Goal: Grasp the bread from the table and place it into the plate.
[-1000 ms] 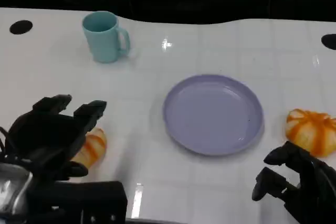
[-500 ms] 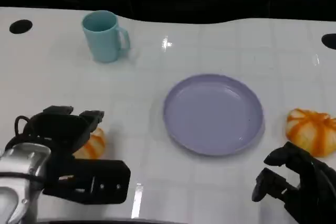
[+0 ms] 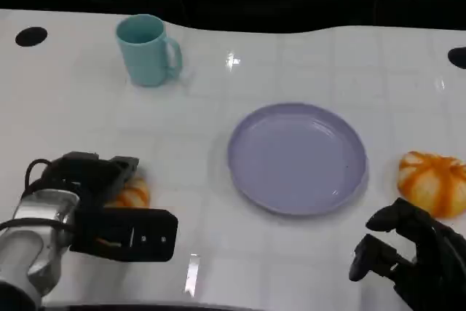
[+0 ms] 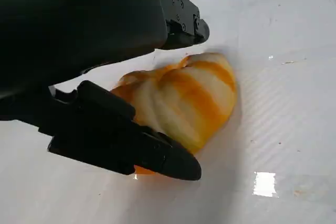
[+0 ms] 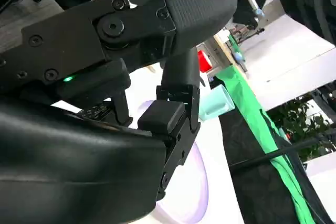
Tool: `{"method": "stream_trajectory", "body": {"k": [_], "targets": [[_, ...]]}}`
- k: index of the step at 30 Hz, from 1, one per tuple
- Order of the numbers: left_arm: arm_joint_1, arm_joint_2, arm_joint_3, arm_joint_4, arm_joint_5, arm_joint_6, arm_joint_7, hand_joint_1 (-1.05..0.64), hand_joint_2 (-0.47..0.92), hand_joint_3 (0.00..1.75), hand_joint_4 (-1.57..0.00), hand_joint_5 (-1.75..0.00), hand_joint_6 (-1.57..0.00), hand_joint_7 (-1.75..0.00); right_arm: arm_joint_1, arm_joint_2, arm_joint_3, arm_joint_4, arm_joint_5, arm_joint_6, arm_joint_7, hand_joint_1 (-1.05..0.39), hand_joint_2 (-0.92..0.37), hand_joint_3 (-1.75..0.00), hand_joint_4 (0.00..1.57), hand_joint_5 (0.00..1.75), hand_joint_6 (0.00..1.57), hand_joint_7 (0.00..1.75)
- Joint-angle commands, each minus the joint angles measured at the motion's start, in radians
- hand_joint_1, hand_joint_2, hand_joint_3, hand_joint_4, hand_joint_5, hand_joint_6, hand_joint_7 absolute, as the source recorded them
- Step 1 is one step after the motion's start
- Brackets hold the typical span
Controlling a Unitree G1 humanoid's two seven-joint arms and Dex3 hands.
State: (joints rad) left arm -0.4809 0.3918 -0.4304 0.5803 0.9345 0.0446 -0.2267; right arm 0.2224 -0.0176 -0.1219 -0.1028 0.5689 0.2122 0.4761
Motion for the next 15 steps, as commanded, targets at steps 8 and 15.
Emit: {"method": "stream_trajectory", "body": {"k": [8, 15], "targets": [[-0.130, -0.027, -0.074, 0.305, -0.068, -0.086, 0.108, -0.59, 0.88, 0.01, -0.11, -0.13, -0.18, -0.03, 0.002, -0.023, 0.003, -0.017, -0.008, -0.002, 0.004, -0.53, -0.92, -0.20, 0.74, 1.56, 0.82, 1.05], [-0.148, -0.046, -0.042, 0.408, -0.154, -0.185, 0.300, -0.34, 0.92, 0.19, -0.61, -1.47, -0.97, -0.19, -0.001, -0.027, 0.001, -0.009, 0.003, -0.006, 0.019, -0.53, -0.92, -0.20, 0.73, 1.54, 0.80, 1.05]]}}
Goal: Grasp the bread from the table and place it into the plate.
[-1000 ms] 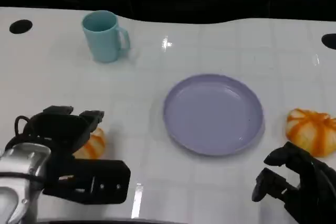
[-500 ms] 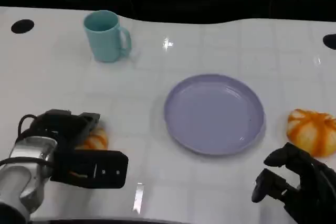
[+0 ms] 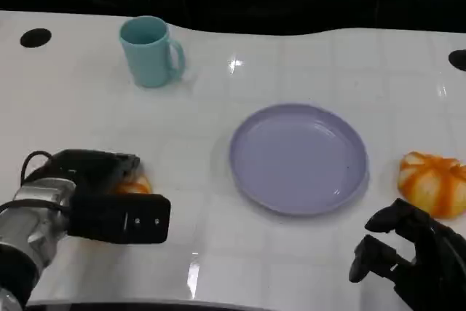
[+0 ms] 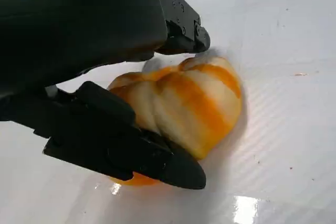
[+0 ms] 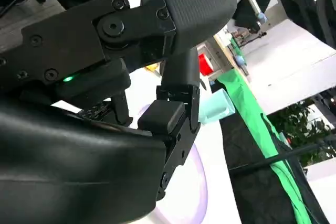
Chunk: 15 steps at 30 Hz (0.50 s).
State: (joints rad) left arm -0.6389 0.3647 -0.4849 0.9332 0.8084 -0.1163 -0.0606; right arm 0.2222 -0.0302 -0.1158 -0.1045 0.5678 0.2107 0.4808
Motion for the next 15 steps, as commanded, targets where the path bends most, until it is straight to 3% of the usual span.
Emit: {"method": "stream_trajectory", "body": {"k": [1, 2, 3, 5, 8, 15], "targets": [[0.010, -0.022, 0.013, 0.067, -0.030, -0.034, 0.176, -0.33, 0.92, 0.16, -0.67, -1.57, -1.06, -0.27, 0.000, -0.013, -0.006, -0.008, 0.008, -0.003, 0.014, -0.53, -0.92, -0.20, 0.73, 1.54, 0.80, 1.05], [0.014, -0.022, 0.012, 0.078, -0.033, -0.062, 0.234, -0.31, 0.91, 0.24, -0.72, -1.66, -0.99, -0.68, 0.002, -0.011, -0.007, -0.010, 0.008, -0.002, 0.011, -0.53, -0.92, -0.20, 0.73, 1.54, 0.80, 1.05], [0.016, -0.021, 0.010, 0.088, -0.034, -0.084, 0.276, -0.27, 0.91, 0.34, -0.79, -1.71, -0.79, -1.31, 0.003, -0.011, -0.007, -0.012, 0.007, -0.001, 0.008, -0.53, -0.92, -0.20, 0.73, 1.53, 0.80, 1.05], [0.019, -0.020, 0.013, 0.104, -0.045, -0.123, 0.339, -0.26, 0.92, 0.49, -0.81, -1.74, -0.66, -1.63, 0.007, -0.007, -0.008, -0.015, 0.006, -0.004, 0.004, -0.53, -0.92, -0.19, 0.73, 1.53, 0.80, 1.05], [0.018, -0.023, 0.020, 0.123, -0.064, -0.158, 0.397, -0.25, 0.92, 0.65, -0.82, -1.75, -0.61, -1.73, 0.009, -0.002, -0.008, -0.013, 0.007, -0.006, 0.001, -0.52, -0.92, -0.19, 0.72, 1.54, 0.79, 1.07], [0.021, -0.031, 0.015, 0.140, -0.067, -0.216, 0.532, -0.25, 0.85, 0.69, -0.84, -1.75, -0.59, -1.75, 0.009, 0.004, -0.008, -0.016, 0.000, -0.005, -0.008, -0.51, -0.92, -0.19, 0.72, 1.55, 0.79, 1.08]]}}
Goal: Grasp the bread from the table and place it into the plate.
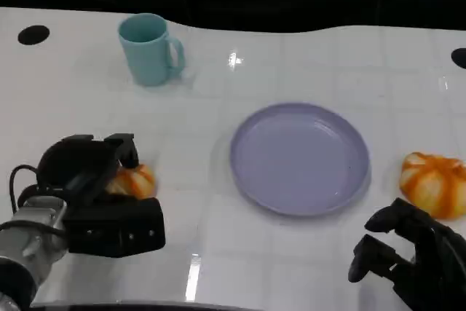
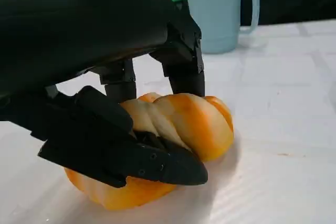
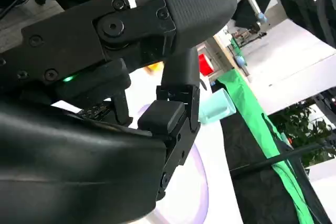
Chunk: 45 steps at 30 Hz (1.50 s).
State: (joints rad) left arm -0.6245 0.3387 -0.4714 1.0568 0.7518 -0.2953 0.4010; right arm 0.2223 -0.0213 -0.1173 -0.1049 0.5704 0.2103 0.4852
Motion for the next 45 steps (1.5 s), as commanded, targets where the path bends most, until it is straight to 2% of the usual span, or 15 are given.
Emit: {"method": "stream_trajectory", "body": {"k": [1, 12, 18, 20, 22, 24, 26, 31, 34, 37, 40, 45], "targets": [[0.005, -0.007, 0.000, 0.019, -0.012, -0.043, 0.080, -0.26, 0.85, 0.69, -0.83, -1.75, -0.58, -1.75, 0.009, -0.004, -0.006, -0.018, -0.003, -0.003, -0.016, -0.51, -0.92, -0.19, 0.72, 1.55, 0.79, 1.08], [-0.038, -0.031, 0.024, 0.020, -0.064, -0.078, 0.063, -0.25, 0.81, 0.66, -0.81, -1.75, -0.54, -1.75, 0.006, -0.005, 0.002, -0.006, -0.011, -0.024, -0.006, -0.51, -0.92, -0.21, 0.72, 1.57, 0.79, 1.07], [-0.065, -0.045, 0.038, -0.026, -0.095, -0.079, 0.008, -0.21, 0.78, 0.68, -0.81, -1.75, -0.56, -1.75, 0.004, -0.016, 0.006, -0.016, 0.000, 0.005, -0.007, -0.53, -0.92, -0.19, 0.72, 1.56, 0.80, 1.08], [-0.074, -0.056, 0.048, -0.048, -0.114, -0.076, -0.021, -0.23, 0.75, 0.80, -0.83, -1.75, -0.59, -1.75, 0.005, -0.015, 0.005, -0.024, 0.005, 0.016, -0.015, -0.53, -0.92, -0.18, 0.72, 1.54, 0.80, 1.07], [-0.080, -0.067, 0.051, -0.067, -0.119, -0.062, -0.033, -0.24, 0.74, 0.85, -0.83, -1.75, -0.60, -1.75, 0.007, -0.012, 0.006, -0.031, -0.002, 0.017, -0.021, -0.53, -0.92, -0.18, 0.72, 1.53, 0.80, 1.07], [-0.089, -0.083, 0.050, -0.090, -0.115, -0.048, -0.030, -0.22, 0.65, 0.96, -0.84, -1.75, -0.61, -1.75, 0.010, -0.011, 0.010, -0.036, -0.013, 0.009, -0.025, -0.54, -0.92, -0.19, 0.72, 1.53, 0.80, 1.06], [-0.096, -0.096, 0.053, -0.109, -0.117, -0.044, -0.032, -0.18, 0.59, 0.98, -0.86, -1.75, -0.62, -1.75, 0.012, -0.009, 0.014, -0.036, -0.018, 0.003, -0.025, -0.55, -0.92, -0.19, 0.72, 1.53, 0.80, 1.07], [-0.120, -0.129, 0.060, -0.150, -0.121, -0.007, -0.053, -0.14, 0.54, 1.09, -0.87, -1.75, -0.62, -1.75, 0.014, -0.007, 0.020, -0.026, -0.014, -0.012, -0.011, -0.54, -0.92, -0.21, 0.70, 1.54, 0.77, 1.08], [-0.140, -0.140, 0.059, -0.148, -0.119, -0.034, -0.030, -0.11, 0.49, 1.15, -0.88, -1.75, -0.63, -1.75, 0.016, -0.009, 0.024, -0.028, -0.010, -0.009, -0.009, -0.54, -0.92, -0.22, 0.70, 1.54, 0.77, 1.09], [-0.163, -0.148, 0.054, -0.133, -0.114, -0.064, -0.017, -0.12, 0.49, 1.19, -0.88, -1.75, -0.63, -1.75, 0.017, -0.005, 0.024, -0.034, -0.002, 0.005, -0.019, -0.53, -0.92, -0.21, 0.72, 1.53, 0.77, 1.10], [-0.194, -0.166, 0.047, -0.127, -0.109, -0.072, -0.027, -0.14, 0.52, 1.15, -0.85, -1.75, -0.62, -1.75, 0.017, -0.004, 0.024, -0.038, 0.003, 0.015, -0.026, -0.54, -0.92, -0.19, 0.71, 1.53, 0.77, 1.10], [-0.225, -0.193, 0.039, -0.111, -0.113, -0.091, -0.036, -0.16, 0.50, 1.23, -0.86, -1.75, -0.64, -1.75, 0.017, -0.003, 0.022, -0.043, 0.011, 0.030, -0.030, -0.54, -0.92, -0.18, 0.72, 1.52, 0.77, 1.09]]}}
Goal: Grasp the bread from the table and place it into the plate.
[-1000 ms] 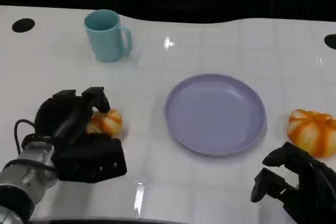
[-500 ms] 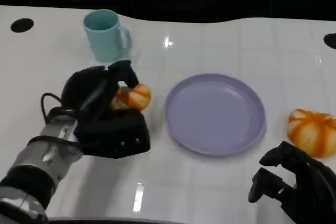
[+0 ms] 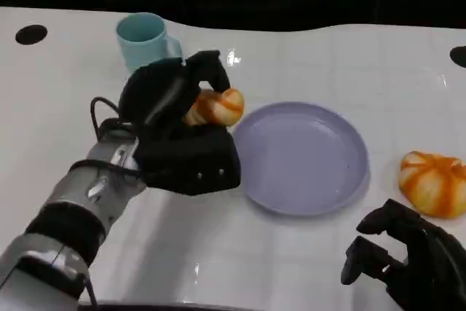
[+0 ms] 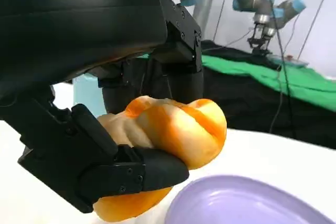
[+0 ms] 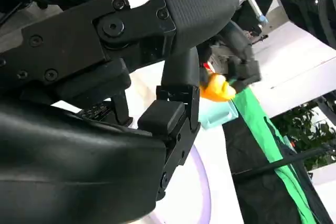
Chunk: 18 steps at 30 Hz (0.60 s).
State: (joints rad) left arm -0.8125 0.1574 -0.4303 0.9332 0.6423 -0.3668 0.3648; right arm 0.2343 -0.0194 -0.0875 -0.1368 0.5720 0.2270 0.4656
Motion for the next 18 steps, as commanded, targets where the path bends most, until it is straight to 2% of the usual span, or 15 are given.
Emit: {"method": "stream_trajectory", "body": {"k": [1, 5, 10, 18], "targets": [[-0.046, -0.025, -0.009, 0.020, 0.001, -0.026, 0.001, -0.16, 0.49, 1.23, -0.86, -1.75, -0.65, -1.75, 0.005, -0.003, -0.008, -0.005, 0.004, 0.001, -0.004, -0.54, -0.92, -0.18, 0.72, 1.52, 0.77, 1.09], [-0.069, -0.064, -0.037, 0.055, 0.021, -0.067, 0.028, -0.16, 0.49, 1.27, -0.93, -1.75, -0.71, -1.75, 0.010, 0.007, -0.006, 0.008, -0.009, -0.033, 0.003, -0.52, -0.92, -0.20, 0.72, 1.52, 0.78, 1.07], [-0.096, -0.101, -0.061, 0.087, 0.032, -0.068, 0.006, -0.19, 0.48, 1.29, -0.93, -1.75, -0.70, -1.75, 0.015, 0.009, 0.001, 0.005, -0.014, -0.041, 0.002, -0.50, -0.92, -0.22, 0.73, 1.54, 0.78, 1.05], [-0.127, -0.149, -0.088, 0.139, 0.037, -0.066, -0.011, -0.21, 0.59, 1.09, -0.89, -1.75, -0.66, -1.75, 0.017, 0.013, 0.007, 0.001, -0.011, -0.044, 0.000, -0.50, -0.92, -0.22, 0.72, 1.55, 0.79, 1.04]]}}
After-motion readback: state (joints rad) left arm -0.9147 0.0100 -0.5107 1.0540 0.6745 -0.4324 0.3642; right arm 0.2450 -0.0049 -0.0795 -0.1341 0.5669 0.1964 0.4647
